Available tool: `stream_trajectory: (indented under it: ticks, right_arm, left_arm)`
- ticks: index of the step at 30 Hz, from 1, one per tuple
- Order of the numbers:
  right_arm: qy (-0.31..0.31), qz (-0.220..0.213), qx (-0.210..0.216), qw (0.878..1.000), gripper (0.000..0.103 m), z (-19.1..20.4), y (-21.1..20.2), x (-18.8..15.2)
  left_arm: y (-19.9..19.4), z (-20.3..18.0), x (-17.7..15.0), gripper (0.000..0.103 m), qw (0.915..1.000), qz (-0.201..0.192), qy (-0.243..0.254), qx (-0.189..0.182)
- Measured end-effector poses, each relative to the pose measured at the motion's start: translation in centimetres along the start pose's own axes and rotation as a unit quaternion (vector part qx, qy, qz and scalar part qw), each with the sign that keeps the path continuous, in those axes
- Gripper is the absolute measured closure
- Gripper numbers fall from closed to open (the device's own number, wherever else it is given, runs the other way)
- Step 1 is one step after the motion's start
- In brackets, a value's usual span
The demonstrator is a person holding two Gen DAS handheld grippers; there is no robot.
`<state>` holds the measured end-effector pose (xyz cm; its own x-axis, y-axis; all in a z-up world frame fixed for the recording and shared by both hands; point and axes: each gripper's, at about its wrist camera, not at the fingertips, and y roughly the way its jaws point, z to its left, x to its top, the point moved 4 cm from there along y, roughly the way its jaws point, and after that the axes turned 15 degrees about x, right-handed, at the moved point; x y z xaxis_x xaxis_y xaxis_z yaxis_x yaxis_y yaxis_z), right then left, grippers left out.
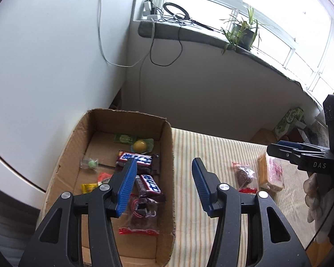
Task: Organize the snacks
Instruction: 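Move both open tools back toward the pastry bag and bread loaf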
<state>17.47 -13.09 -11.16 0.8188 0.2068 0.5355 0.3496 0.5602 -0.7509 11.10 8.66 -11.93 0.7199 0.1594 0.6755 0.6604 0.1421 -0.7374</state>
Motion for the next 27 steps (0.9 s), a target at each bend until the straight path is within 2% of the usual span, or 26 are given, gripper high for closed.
stream_trajectory:
  ticks: [7,17,22,27]
  right_arm:
    - [0.034,-0.003,-0.025,0.999,0.028,-4.0,-2.2,-1.6]
    - [0.112,-0.007,-0.045,0.993,0.028,-9.1,-4.1,-4.7]
    - [0.141,-0.011,-0.046,0.989,0.028,-11.0,-4.5,-6.0]
    - [0.172,-0.011,-0.028,0.985,0.028,-12.5,-4.3,-7.1]
  left_arm:
    - [-0.3,-4.6,-1.1,0.053,0.9982,0.011,0.041,-0.042]
    - [0.4,-10.4,-2.6,0.052,0.9909,0.038,0.084,-0.098]
    - [1.0,-13.8,-2.8,0.052,0.9851,0.052,0.103,-0.127]
    - [2.0,-16.5,-3.1,0.052,0.9783,0.072,0.115,-0.157]
